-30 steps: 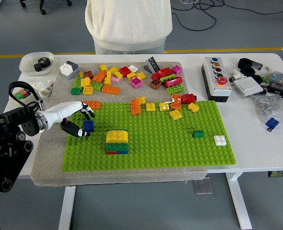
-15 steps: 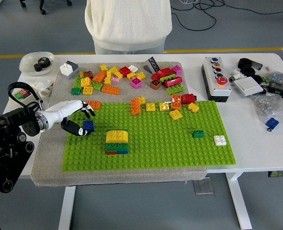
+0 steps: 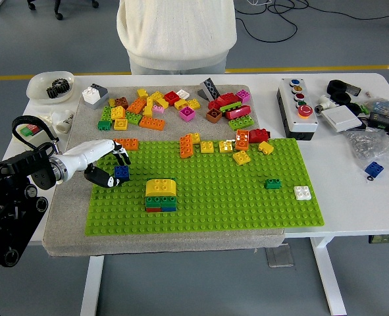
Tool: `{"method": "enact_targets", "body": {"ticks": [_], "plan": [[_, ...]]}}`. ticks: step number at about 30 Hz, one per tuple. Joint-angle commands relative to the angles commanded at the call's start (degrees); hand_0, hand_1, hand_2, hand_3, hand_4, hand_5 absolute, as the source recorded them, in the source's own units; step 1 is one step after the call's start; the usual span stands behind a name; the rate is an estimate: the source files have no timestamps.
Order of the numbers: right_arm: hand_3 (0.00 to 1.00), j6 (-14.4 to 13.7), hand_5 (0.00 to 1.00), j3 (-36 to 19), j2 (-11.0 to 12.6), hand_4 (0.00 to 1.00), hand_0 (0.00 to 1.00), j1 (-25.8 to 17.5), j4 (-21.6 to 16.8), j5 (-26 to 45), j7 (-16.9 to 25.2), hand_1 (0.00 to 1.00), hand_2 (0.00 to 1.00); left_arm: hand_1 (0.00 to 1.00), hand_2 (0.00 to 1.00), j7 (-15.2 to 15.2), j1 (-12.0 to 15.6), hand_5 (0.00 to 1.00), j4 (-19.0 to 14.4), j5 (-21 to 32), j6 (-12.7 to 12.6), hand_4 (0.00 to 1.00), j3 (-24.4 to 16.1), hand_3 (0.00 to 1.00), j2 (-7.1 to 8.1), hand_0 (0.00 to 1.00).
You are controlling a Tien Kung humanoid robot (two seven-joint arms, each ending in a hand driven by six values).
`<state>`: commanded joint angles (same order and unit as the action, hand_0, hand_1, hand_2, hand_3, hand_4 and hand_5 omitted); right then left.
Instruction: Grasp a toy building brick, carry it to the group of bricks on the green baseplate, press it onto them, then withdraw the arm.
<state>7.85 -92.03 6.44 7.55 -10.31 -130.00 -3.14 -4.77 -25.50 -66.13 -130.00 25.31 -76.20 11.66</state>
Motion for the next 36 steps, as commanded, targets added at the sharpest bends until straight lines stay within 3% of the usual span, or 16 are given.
{"method": "enact_targets", "body": {"ticks": [10, 12, 23, 24, 36], "plan": [[0.633, 0.02, 0.479, 0.05, 0.00, 0.896, 0.749, 0.07, 0.00, 0.00, 0.04, 0.649, 0.729, 0.782, 0.579, -0.15, 0.26, 0.052, 0.43, 0.00, -0.66, 0.724, 0.09, 0.567, -0.10, 0.998], [0.633, 0.04, 0.479, 0.13, -0.01, 0.896, 0.749, 0.02, 0.00, 0.00, 0.04, 0.649, 0.729, 0.769, 0.545, -0.28, 0.36, 0.008, 0.57, 0.00, -1.18, 0.695, 0.07, 0.546, -0.19, 0.998], [0.633, 0.05, 0.479, 0.27, -0.05, 0.896, 0.749, -0.12, 0.00, 0.00, 0.05, 0.649, 0.729, 0.750, 0.515, -0.86, 0.89, 0.002, 1.11, 0.00, -5.78, 0.677, 0.08, 0.529, -0.42, 0.998], [0.633, 0.05, 0.479, 0.26, -0.05, 0.896, 0.749, -0.12, 0.00, 0.00, 0.05, 0.649, 0.729, 0.737, 0.502, -0.90, 0.91, 0.002, 1.16, 0.00, -6.14, 0.721, 0.07, 0.523, -0.43, 0.998], [0.634, 0.01, 0.479, 0.23, -0.08, 0.896, 0.749, -0.10, 0.00, 0.00, 0.07, 0.649, 0.729, 0.731, 0.504, -0.89, 1.08, 0.002, 0.76, 0.00, -7.28, 0.770, -0.43, 0.527, -0.37, 0.998]]}}
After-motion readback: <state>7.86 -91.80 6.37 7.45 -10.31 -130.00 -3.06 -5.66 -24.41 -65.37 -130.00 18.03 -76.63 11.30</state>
